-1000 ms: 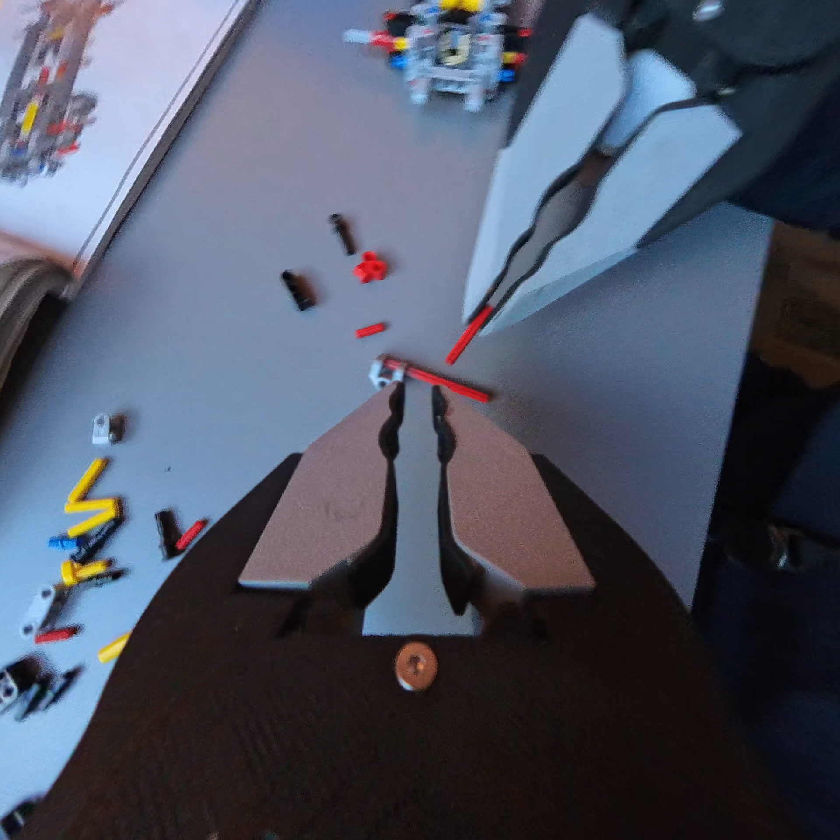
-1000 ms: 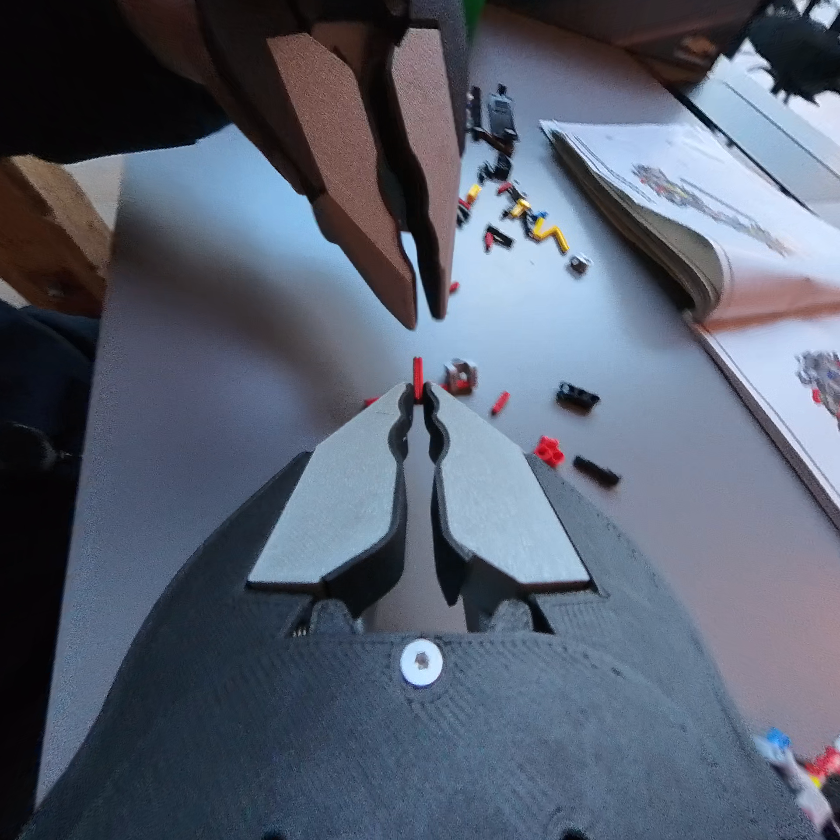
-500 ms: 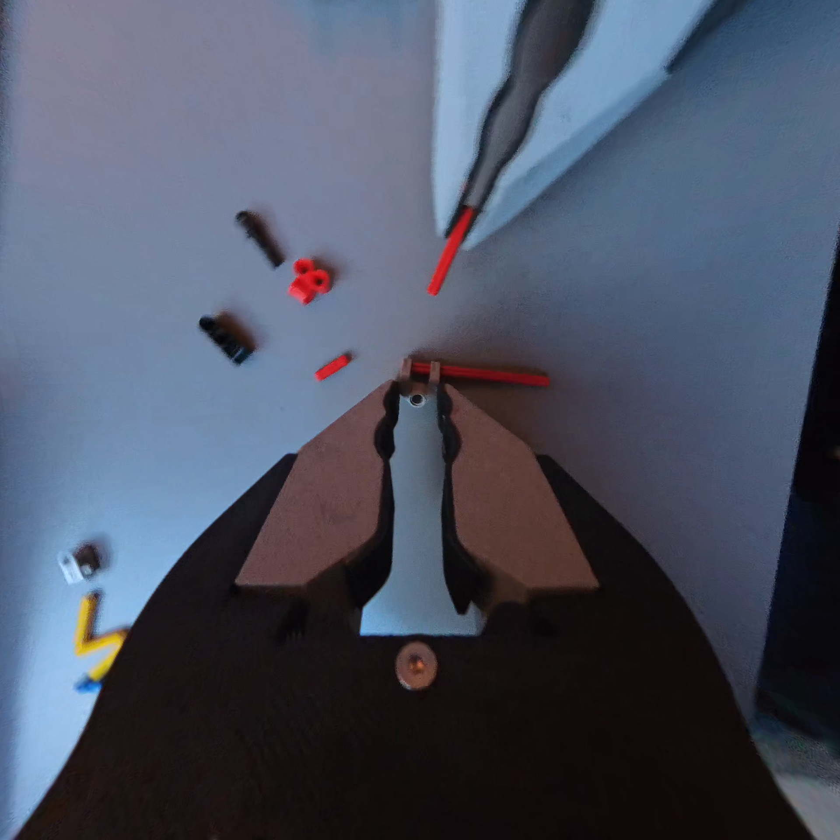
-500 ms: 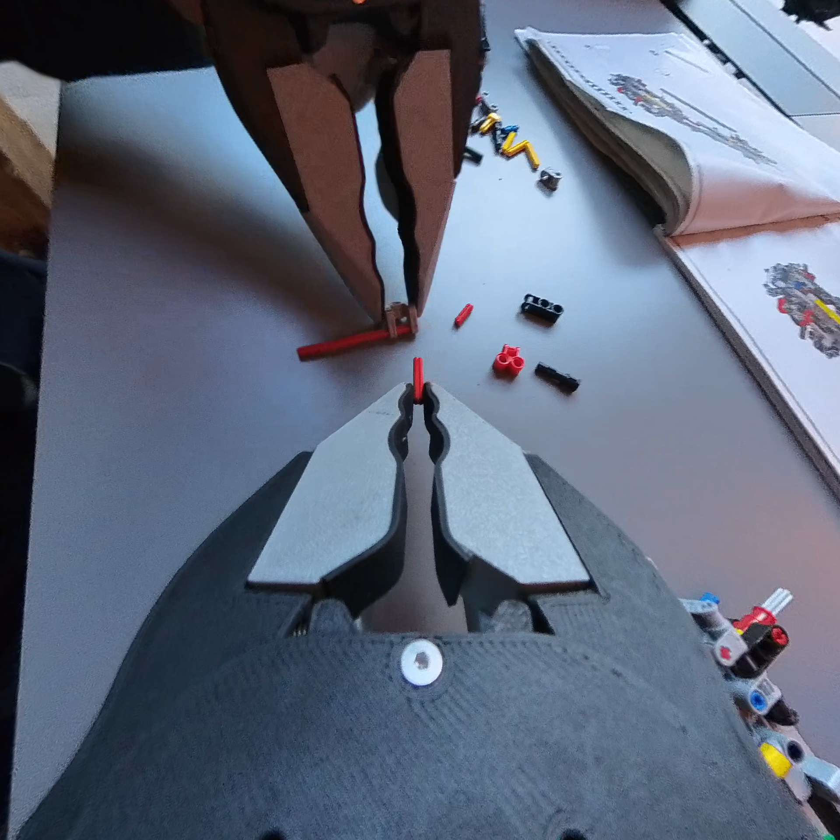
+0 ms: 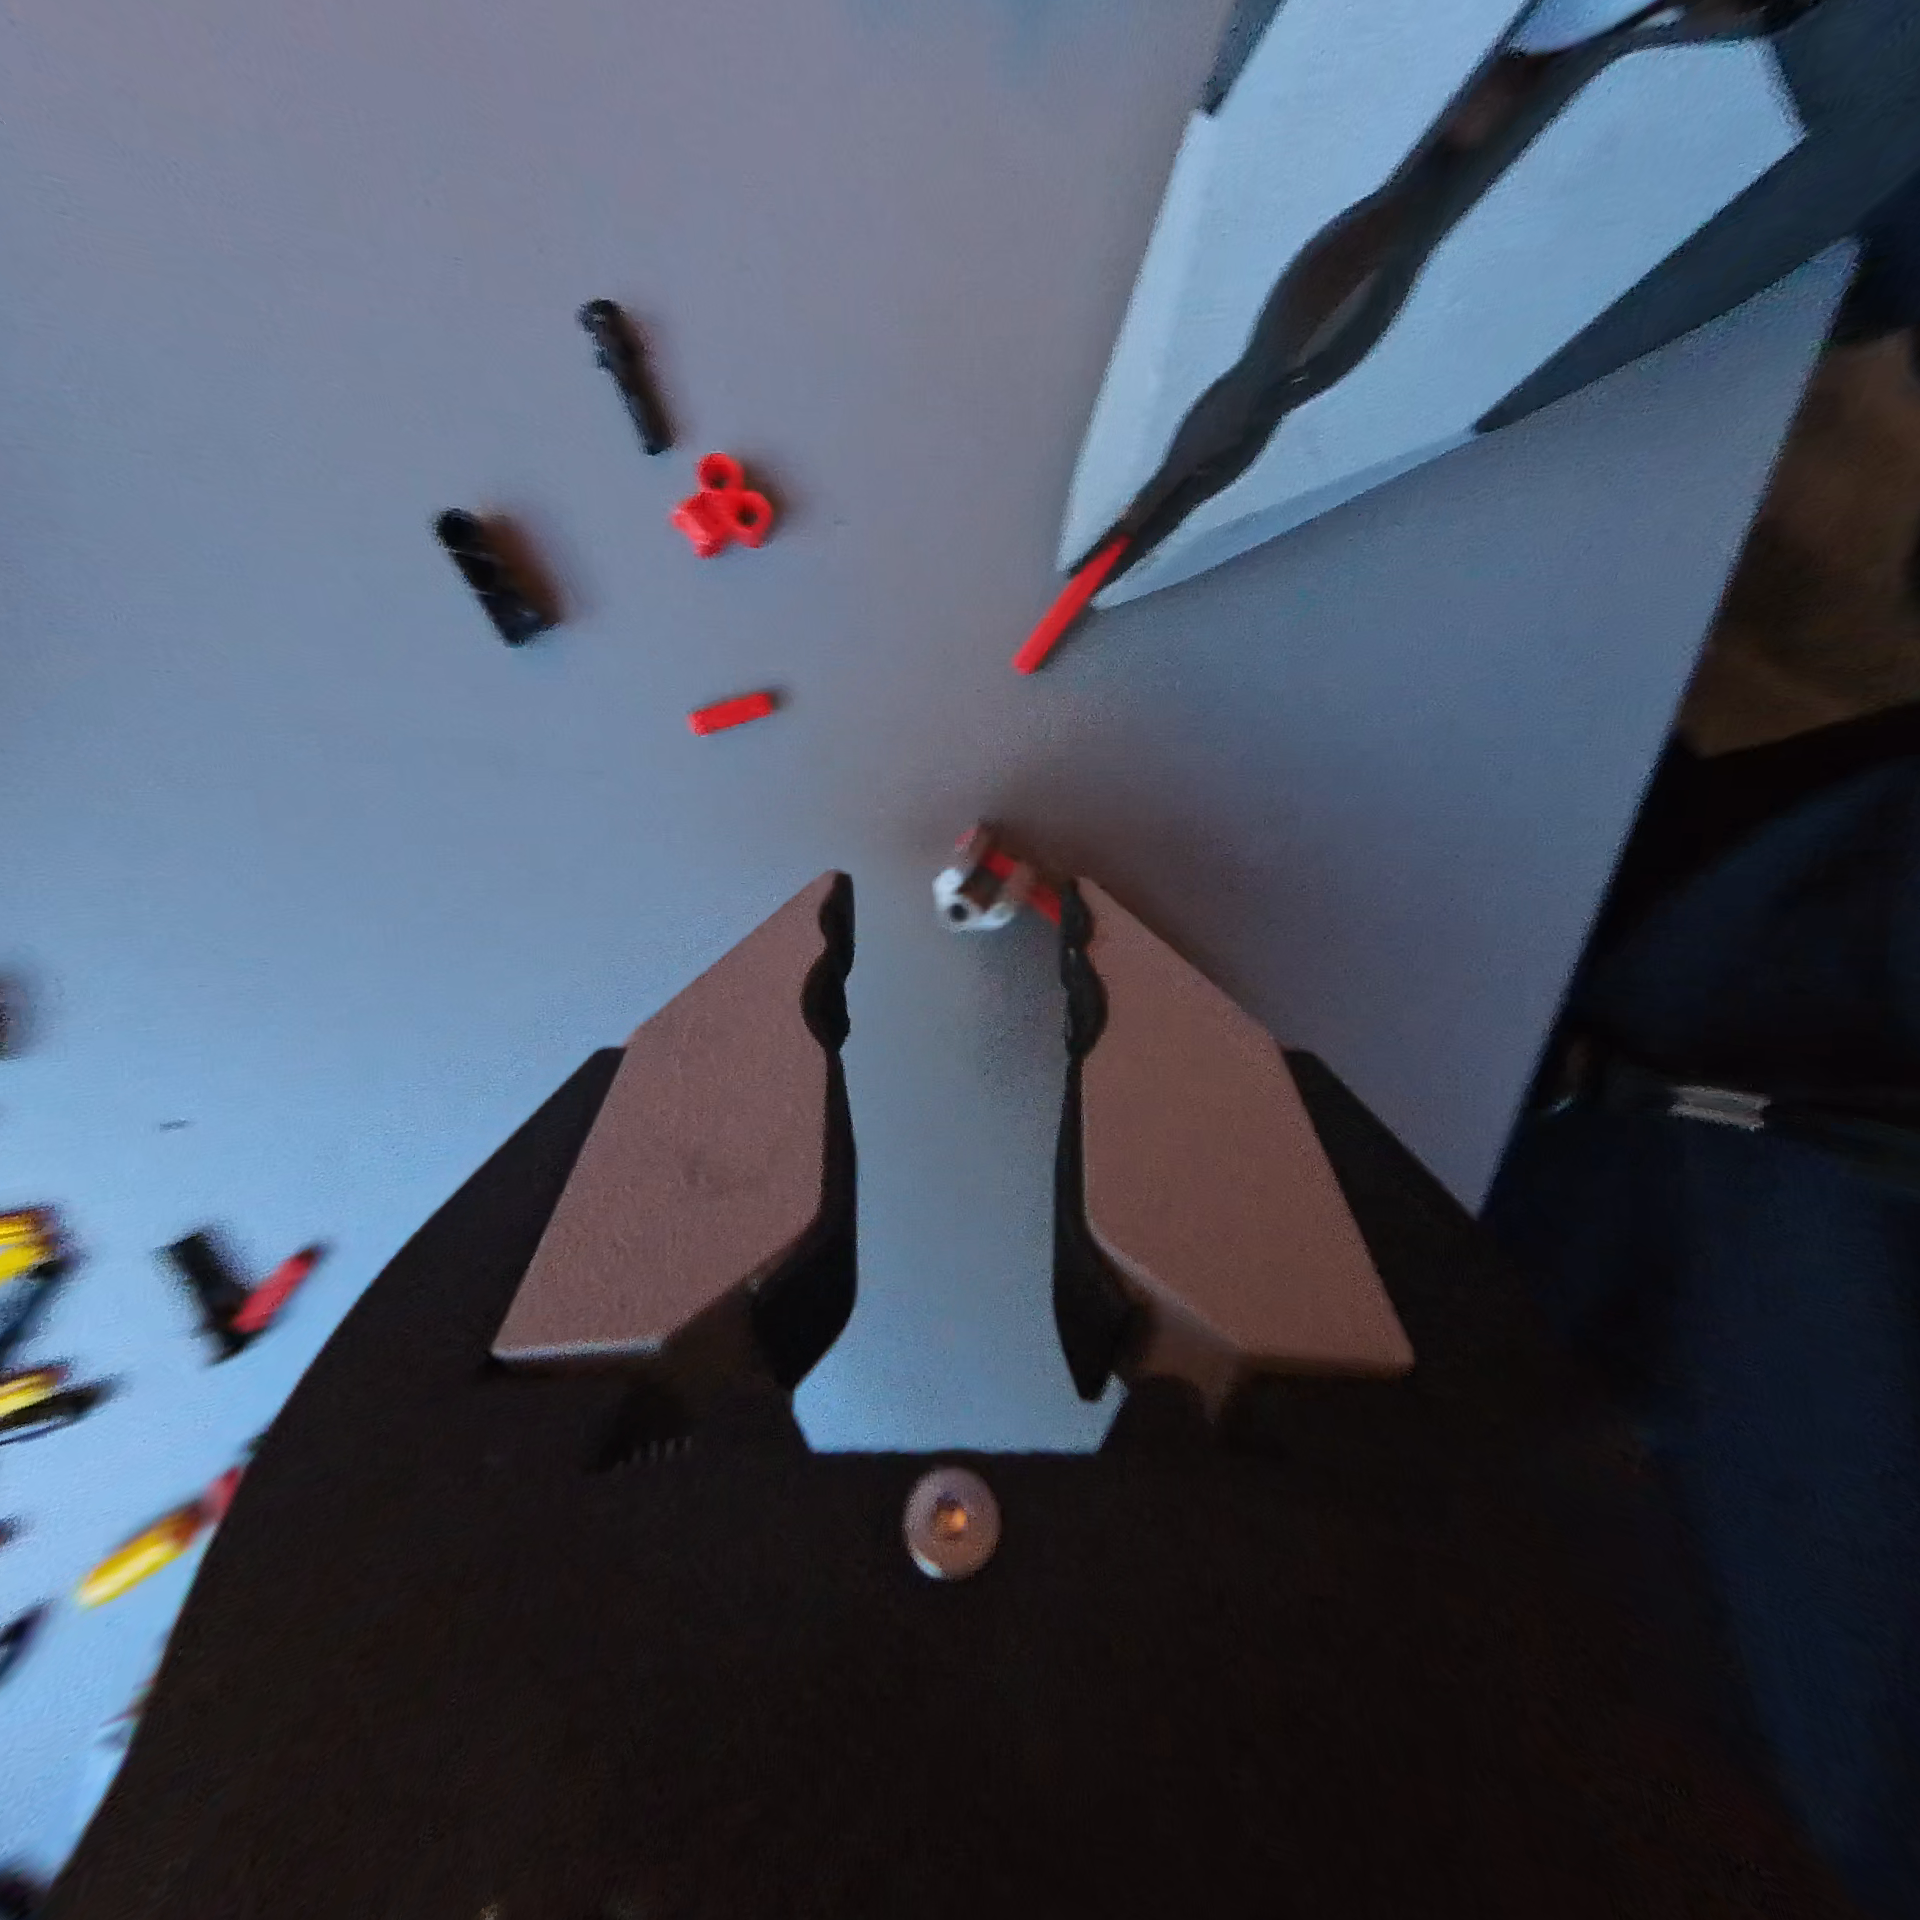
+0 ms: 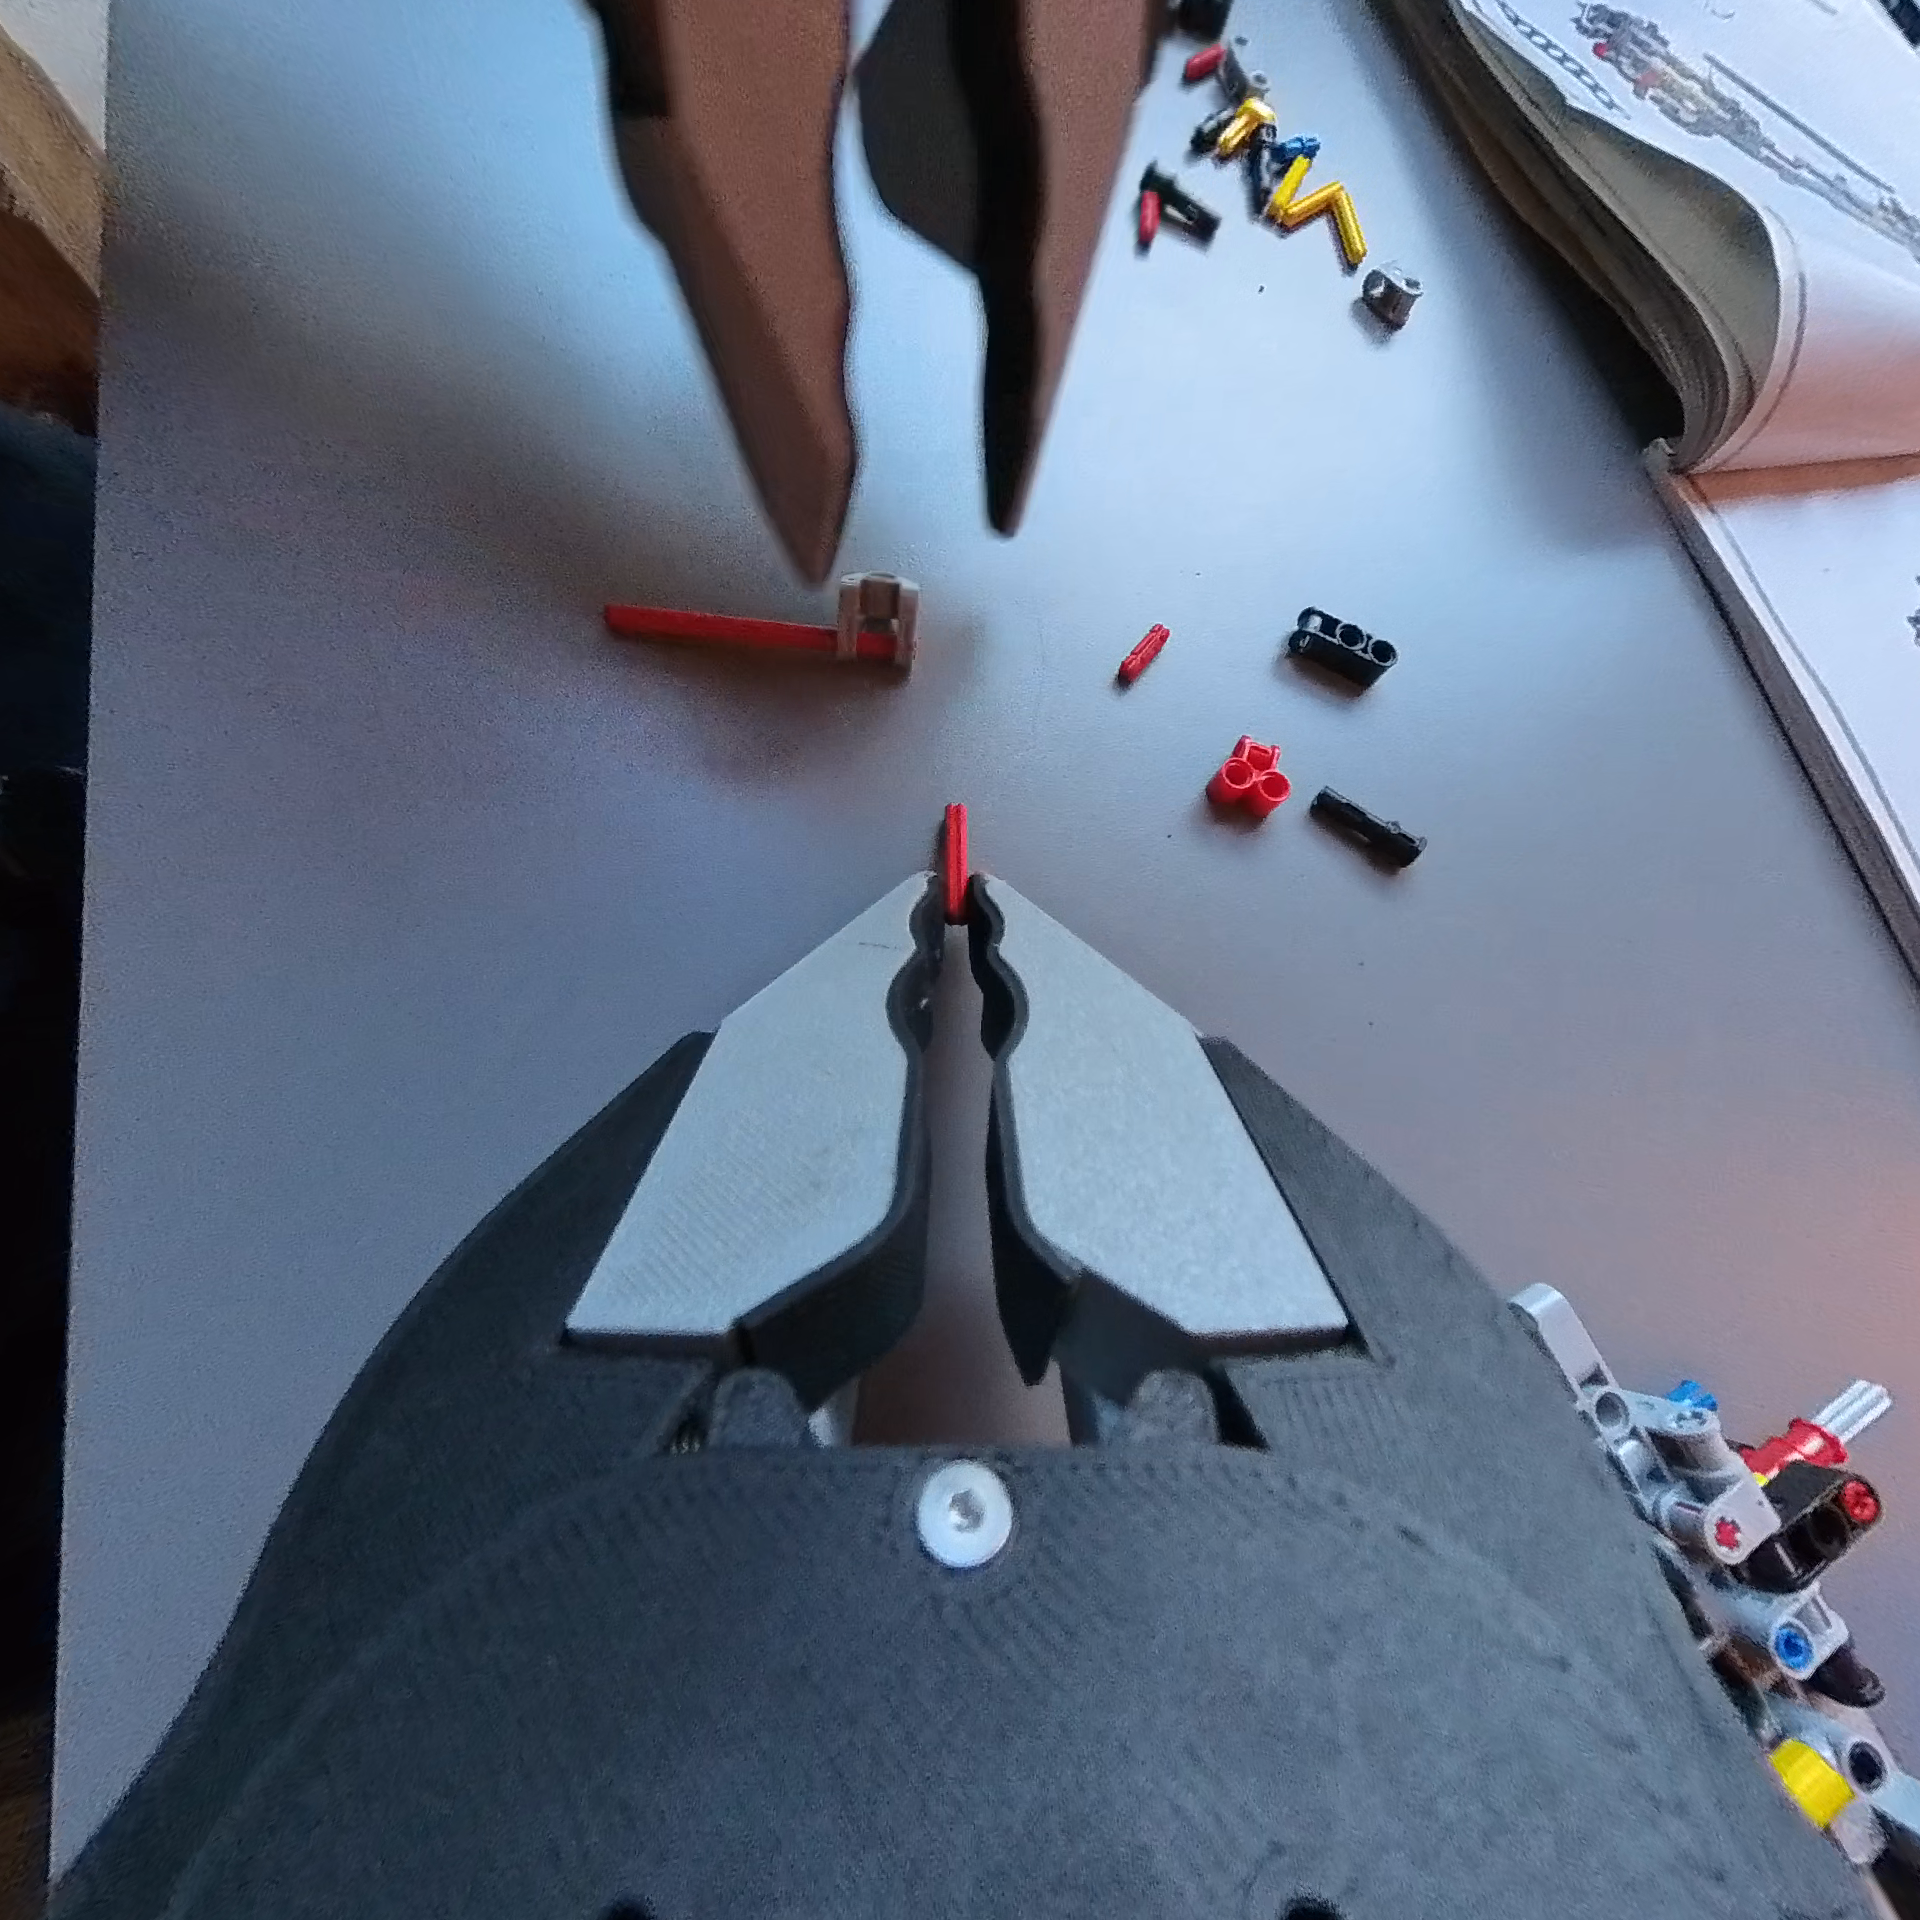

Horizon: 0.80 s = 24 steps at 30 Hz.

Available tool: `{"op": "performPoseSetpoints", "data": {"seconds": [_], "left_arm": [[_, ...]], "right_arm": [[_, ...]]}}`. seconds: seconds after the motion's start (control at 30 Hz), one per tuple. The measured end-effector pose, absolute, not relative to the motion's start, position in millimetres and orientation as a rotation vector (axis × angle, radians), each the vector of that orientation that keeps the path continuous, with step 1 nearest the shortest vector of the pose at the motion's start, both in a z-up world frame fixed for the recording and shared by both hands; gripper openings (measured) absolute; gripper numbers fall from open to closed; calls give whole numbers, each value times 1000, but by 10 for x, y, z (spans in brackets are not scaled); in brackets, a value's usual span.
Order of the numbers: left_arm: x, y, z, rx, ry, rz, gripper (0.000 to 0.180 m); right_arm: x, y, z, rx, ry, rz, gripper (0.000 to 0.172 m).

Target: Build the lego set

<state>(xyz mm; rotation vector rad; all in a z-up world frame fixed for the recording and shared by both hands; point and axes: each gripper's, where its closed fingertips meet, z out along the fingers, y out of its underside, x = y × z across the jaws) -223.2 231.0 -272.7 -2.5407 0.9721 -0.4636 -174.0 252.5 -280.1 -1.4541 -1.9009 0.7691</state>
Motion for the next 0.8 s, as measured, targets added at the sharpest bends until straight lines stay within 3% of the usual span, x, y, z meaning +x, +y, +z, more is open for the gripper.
{"op": "performPoseSetpoints", "data": {"seconds": [0.13, 0.27, 0.43, 0.63, 0.7, 0.8], "left_arm": [[-2106, 2276, -2822, -2573, 892, -442, 35], [-2151, 2311, -2874, -2590, 979, -290, 19], [-1938, 2156, -2873, -2365, 1452, -322, 17], [-1925, 2110, -2698, -2204, 1502, -309, 28], [-2051, 2184, -2690, -2351, 1315, -292, 27], [-2102, 2148, -2838, -2622, 1029, -397, 46]], "right_arm": [[-1742, 2553, -2834, -1495, -1897, 757, 1], [-1735, 2536, -2858, -1473, -1914, 718, 1], [-1716, 2453, -2855, -1465, -1941, 757, 2], [-1691, 2287, -2858, -1386, -2013, 789, 1], [-1689, 2275, -2858, -1378, -2020, 792, 1], [-1690, 2276, -2859, -1391, -2021, 807, 1]]}}
